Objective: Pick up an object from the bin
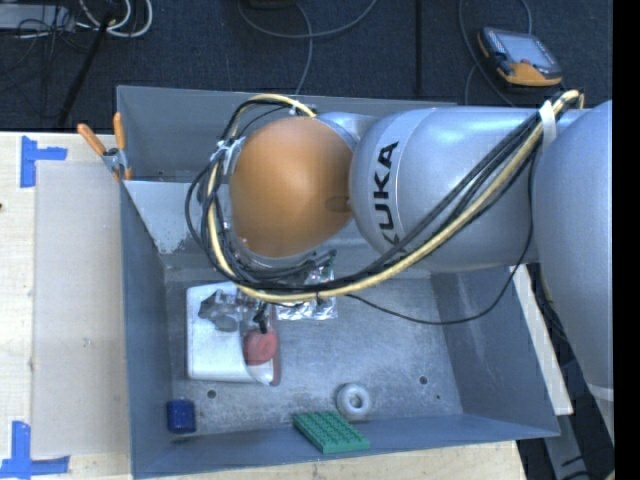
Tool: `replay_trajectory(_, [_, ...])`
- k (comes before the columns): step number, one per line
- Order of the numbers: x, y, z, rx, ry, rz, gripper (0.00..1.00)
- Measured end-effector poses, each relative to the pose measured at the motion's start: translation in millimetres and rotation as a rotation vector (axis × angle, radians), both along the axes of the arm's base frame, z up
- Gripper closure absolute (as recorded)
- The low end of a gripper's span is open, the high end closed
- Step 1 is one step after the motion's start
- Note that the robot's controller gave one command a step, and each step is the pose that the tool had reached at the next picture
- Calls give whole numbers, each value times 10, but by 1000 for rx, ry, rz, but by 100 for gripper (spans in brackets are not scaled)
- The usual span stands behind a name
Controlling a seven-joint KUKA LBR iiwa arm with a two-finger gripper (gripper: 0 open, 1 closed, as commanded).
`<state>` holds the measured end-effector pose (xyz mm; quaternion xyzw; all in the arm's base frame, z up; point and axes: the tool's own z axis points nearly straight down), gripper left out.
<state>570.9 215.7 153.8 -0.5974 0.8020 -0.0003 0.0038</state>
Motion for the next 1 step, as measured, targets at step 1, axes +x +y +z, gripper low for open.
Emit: replay_trajectory(1, [3,8,341,-1,4,-7,100])
